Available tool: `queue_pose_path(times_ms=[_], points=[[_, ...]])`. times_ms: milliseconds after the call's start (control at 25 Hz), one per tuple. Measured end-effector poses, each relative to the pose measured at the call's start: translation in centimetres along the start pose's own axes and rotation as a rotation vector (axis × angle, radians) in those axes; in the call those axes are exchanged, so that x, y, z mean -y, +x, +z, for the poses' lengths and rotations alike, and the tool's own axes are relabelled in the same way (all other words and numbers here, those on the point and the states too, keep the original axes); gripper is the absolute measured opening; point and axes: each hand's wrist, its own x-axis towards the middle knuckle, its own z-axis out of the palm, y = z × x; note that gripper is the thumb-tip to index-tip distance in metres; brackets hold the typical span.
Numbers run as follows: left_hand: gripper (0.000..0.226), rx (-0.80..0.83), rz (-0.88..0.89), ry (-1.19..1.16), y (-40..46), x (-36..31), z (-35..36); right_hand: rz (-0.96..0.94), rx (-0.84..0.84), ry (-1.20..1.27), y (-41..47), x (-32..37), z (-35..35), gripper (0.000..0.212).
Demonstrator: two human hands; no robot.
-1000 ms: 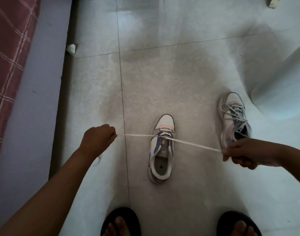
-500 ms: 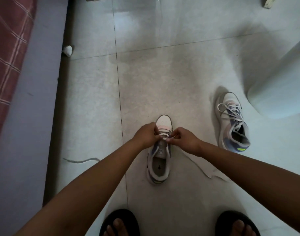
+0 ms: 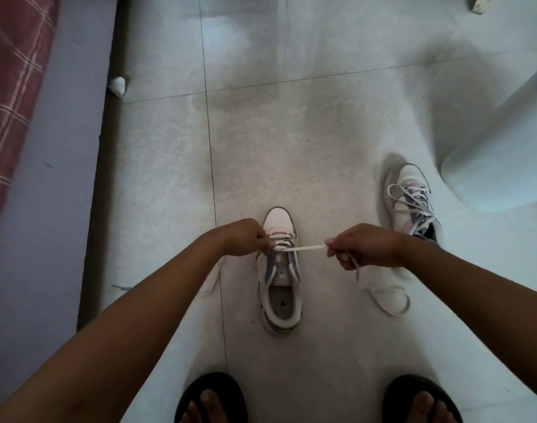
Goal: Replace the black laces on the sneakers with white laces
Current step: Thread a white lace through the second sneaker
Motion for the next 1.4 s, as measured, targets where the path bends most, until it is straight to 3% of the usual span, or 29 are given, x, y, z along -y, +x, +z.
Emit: queue_pose_path(times_ms=[160,360,720,840,960,1080,1160,1280,1400], points=[[0.031,-0.091,0.005,-0.471,-2.6,1.7,-1.4,-0.109,0.005,0.236,-3.2,1.2,-1.6,0.022],[0.032,-0.241,0.228,-0.938,-7.2,3.0,-5.4,-0.372,-0.048,0.375,-7.2,5.4,-3.1,0.028],[0.038,-0.516,0.507,-1.064,-14.5,1.0,-10.5,-0.814,-0.123,0.413,-14.3,12.2,-5.6,0.052],[0.026,-0.570,0.527,-1.180,-15.8,0.3,-11.2,-0.939,-0.086,0.476,-15.6,13.4,-6.2,0.031],[0.040,-0.628,0.508,-1.205,-17.1,-0.3,-12.3,-1.028,-0.002,0.589,-16.6,14.3,-7.2,0.016],[0.046,-0.665,0.615,-1.227,-18.8,0.0,-13.1,-1.012,-0.094,0.610,-16.1,14.5,-7.0,0.030],[0.028,-0.581,0.758,-1.285,-20.0,0.7,-13.4,-0.974,-0.164,0.568,-14.3,14.3,-5.9,0.033],[0.024,-0.220,0.981,-1.599,-20.9,2.3,-12.9,-0.860,-0.269,0.593,-10.6,14.1,-4.4,0.020],[0.031,-0.327,0.871,-1.724,-20.0,4.1,-11.1,-0.629,-0.360,0.668,-5.5,13.1,-2.1,0.016]])
